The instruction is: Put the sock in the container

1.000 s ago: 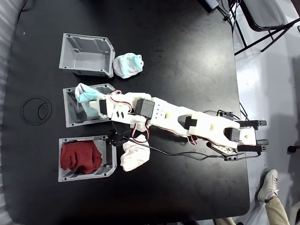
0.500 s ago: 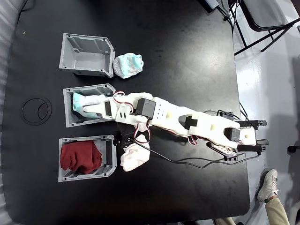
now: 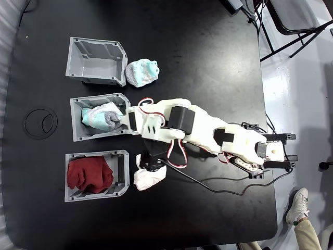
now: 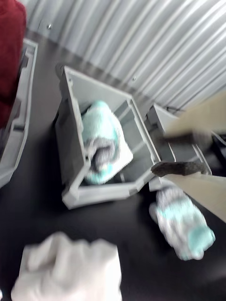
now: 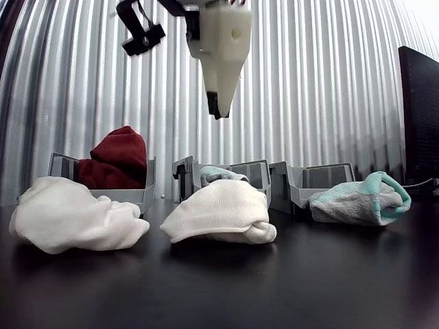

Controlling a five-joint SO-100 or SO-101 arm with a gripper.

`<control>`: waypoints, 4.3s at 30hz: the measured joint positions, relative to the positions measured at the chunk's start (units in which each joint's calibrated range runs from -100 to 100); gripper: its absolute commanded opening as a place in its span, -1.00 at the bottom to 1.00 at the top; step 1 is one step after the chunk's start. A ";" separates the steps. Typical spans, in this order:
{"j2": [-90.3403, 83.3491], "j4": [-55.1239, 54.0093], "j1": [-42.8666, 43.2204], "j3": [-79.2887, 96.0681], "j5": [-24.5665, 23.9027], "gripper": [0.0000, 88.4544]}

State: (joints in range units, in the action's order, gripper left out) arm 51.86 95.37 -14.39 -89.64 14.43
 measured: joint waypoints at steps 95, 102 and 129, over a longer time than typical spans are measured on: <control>-127.25 -51.05 4.44 164.95 -6.01 -0.97; -127.33 -51.72 1.69 165.23 -8.10 -0.97; -127.58 -52.06 0.53 165.23 -11.13 -0.96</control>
State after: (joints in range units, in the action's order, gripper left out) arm -75.72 43.31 -13.86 75.59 3.29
